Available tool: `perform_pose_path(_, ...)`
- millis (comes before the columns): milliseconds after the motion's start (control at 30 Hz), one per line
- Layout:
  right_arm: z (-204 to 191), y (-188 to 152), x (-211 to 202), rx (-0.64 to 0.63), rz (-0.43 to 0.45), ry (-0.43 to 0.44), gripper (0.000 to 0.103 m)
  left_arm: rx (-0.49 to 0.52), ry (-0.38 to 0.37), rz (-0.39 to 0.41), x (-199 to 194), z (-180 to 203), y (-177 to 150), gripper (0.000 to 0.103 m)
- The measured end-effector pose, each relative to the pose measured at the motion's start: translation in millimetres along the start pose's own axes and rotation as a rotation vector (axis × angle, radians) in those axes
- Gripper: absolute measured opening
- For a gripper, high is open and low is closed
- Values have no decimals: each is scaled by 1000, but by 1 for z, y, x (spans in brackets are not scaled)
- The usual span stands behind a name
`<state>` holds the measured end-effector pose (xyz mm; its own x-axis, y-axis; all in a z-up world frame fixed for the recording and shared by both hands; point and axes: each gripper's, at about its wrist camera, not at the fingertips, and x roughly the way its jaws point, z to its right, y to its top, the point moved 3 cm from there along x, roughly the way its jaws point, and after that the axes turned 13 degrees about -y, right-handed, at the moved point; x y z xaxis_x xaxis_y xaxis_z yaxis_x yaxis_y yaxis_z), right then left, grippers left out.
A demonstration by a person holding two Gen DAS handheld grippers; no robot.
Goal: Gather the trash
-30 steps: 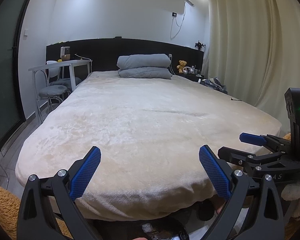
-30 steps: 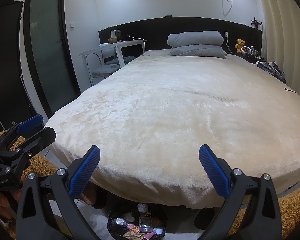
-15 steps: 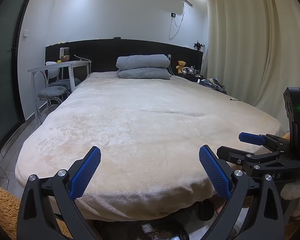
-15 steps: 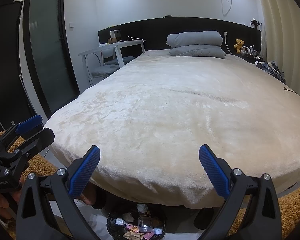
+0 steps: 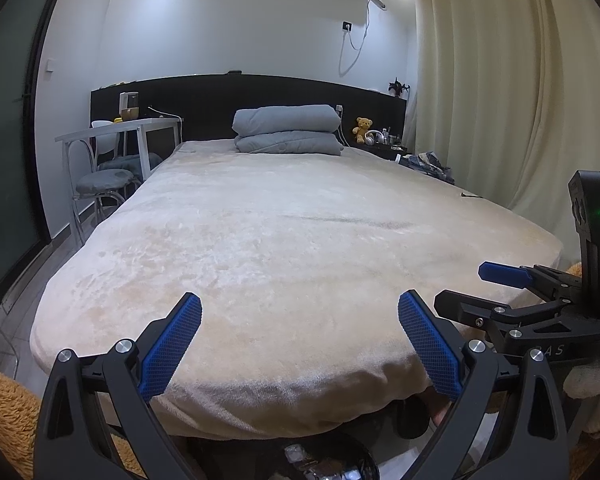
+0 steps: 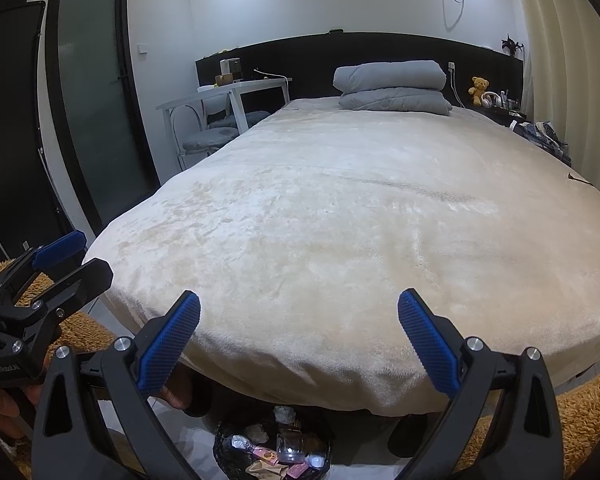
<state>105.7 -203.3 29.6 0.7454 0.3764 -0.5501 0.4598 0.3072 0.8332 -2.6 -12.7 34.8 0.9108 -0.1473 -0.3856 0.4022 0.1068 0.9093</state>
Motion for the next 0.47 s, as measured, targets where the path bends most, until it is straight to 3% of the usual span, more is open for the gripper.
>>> perform_pose_path(467, 1, -1, 2, 4, -2, 1, 98, -3, 11, -5, 0, -1, -1, 97)
